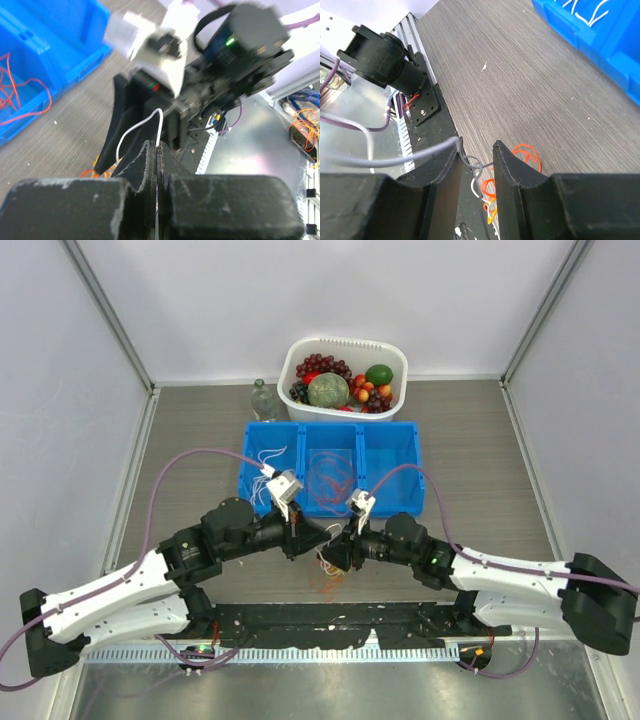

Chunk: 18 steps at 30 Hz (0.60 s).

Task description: Untangle the cables

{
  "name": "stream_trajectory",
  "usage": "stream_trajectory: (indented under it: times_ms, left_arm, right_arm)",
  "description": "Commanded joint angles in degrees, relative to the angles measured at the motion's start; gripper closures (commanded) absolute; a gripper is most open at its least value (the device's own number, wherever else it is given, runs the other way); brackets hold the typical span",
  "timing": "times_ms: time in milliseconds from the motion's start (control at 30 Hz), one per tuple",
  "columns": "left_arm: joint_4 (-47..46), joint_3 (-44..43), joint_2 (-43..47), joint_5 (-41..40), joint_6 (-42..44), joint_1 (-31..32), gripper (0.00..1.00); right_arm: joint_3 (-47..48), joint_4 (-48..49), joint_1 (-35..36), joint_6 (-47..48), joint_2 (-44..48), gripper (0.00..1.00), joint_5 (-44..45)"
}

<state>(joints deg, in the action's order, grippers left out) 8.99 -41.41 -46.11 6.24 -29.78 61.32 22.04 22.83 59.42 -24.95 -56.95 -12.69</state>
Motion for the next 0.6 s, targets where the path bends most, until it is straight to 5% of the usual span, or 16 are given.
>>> stream_trajectory:
  times_ms: [0, 567]
  left_arm:
    - [-0.21, -5.17, 1.63, 0.62, -0.63, -0.15, 1.0]
    - [14.46, -39.78, -2.05, -11.32, 12.28, -0.23, 1.0]
  right_arm:
    - [-0.86, 12.23, 0.61, -3.7, -6.66, 0.64, -0.32]
    - [-10.88, 27.09, 0.7, -10.99, -22.24, 0.66, 7.94]
